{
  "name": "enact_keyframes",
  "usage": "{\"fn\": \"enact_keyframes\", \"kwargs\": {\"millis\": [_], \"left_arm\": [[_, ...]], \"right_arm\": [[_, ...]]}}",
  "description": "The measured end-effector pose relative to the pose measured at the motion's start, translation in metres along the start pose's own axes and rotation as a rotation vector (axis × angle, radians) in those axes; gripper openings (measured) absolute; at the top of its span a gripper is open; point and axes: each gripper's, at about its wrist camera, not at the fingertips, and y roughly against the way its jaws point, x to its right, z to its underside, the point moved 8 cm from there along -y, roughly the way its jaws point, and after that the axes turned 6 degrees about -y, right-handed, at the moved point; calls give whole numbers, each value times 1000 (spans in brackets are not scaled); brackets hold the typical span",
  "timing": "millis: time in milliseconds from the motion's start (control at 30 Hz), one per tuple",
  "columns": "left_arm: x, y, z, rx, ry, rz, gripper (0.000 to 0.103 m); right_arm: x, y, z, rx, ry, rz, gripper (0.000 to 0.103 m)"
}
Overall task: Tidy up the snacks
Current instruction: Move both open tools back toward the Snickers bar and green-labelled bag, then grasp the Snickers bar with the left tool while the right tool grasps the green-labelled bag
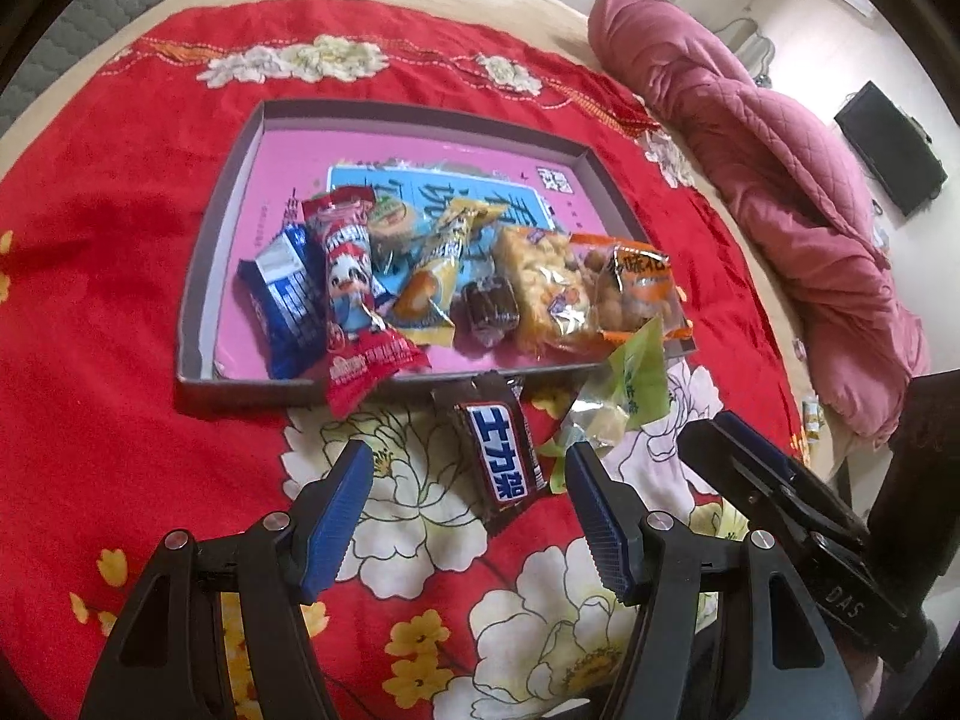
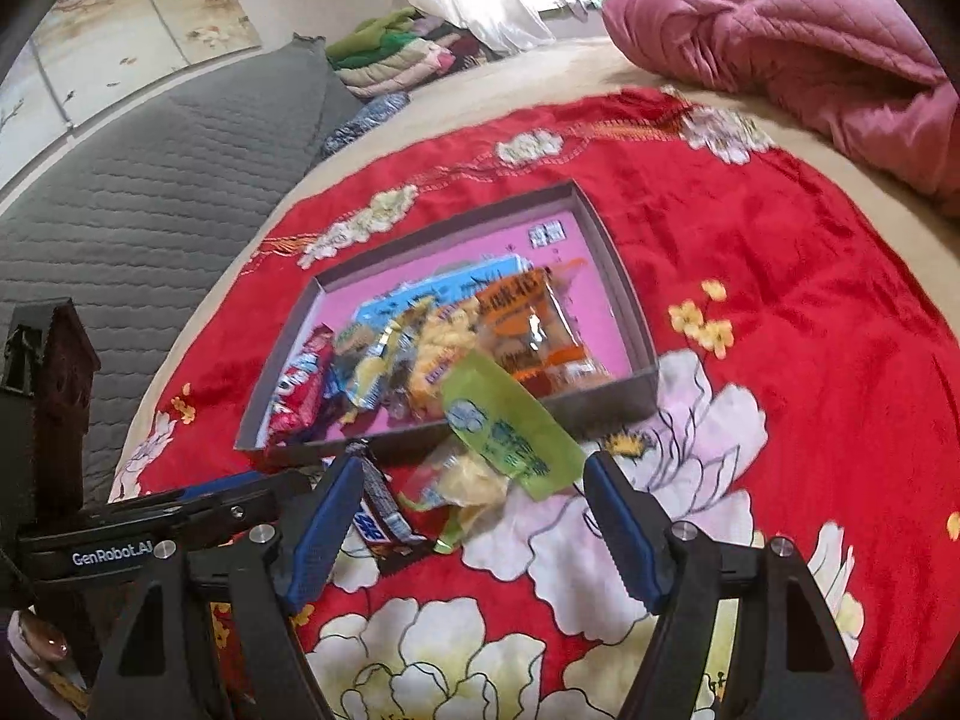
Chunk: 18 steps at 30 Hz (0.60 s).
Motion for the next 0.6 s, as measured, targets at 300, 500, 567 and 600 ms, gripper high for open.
{"fn": "enact_keyframes", "kwargs": {"millis": [300,500,567,600], "left_arm": [[-1,-16,4,-26,10,11,68],[-1,-25,5,-42,16,8,68],[-3,-27,4,-43,23,12,68],[-4,-27,3,-43,29,13,68]], "right_arm": [[19,-21,16,-90,-143,-58,75],[26,-34,22,-129,-188,-80,75],[27,-38,23,-133,-190,-77,75],[27,-40,23,-133,-185,-75,75]]}}
